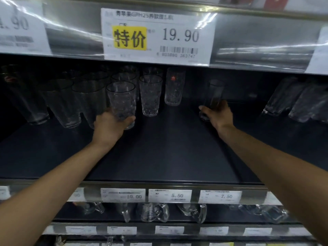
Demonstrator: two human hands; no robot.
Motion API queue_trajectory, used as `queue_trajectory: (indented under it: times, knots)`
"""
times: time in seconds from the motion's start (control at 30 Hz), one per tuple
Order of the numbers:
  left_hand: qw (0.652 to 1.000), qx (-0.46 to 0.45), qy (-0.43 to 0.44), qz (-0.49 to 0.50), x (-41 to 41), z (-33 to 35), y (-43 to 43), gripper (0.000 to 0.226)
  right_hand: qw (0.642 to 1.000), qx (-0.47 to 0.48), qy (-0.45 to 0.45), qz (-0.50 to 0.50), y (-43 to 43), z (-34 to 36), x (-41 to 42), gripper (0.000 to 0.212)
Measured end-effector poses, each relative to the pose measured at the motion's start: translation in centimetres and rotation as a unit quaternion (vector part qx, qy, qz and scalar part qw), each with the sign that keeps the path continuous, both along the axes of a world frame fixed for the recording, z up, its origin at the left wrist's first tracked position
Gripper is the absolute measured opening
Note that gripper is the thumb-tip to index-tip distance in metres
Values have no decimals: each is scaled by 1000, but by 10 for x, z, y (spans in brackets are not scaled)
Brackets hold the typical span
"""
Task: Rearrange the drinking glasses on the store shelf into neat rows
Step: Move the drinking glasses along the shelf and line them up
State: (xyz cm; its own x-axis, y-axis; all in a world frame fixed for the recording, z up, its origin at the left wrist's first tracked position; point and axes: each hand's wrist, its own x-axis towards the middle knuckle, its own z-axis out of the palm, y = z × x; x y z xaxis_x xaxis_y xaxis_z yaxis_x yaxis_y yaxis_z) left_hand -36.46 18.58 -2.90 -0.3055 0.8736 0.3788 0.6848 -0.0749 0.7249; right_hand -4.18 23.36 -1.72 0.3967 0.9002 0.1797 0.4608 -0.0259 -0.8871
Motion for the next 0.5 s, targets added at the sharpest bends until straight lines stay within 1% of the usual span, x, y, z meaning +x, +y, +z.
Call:
queue_trajectory:
  times: [0.07,0.17,0.23,0.37,0.5]
  knots:
    - [1000,5,-1,0,-1,-3,3,48,1000,1,-24,-4,8,1,10,60]
    - [1000,11,-3,10,-3,-7,7,51,999,3,-30,-11,18,0,21,57]
    - [1000,14,-2,12,-5,-9,9,52,1000,5,-21,-15,24,-1,23,59]
    - [999,25,15,14,-4,-9,8,48,1000,5,-3,-24,35,1,22,71]
    - [1000,15,3,2,-4,-9,8,46,1000,13,14,-13,46,3,21,66]
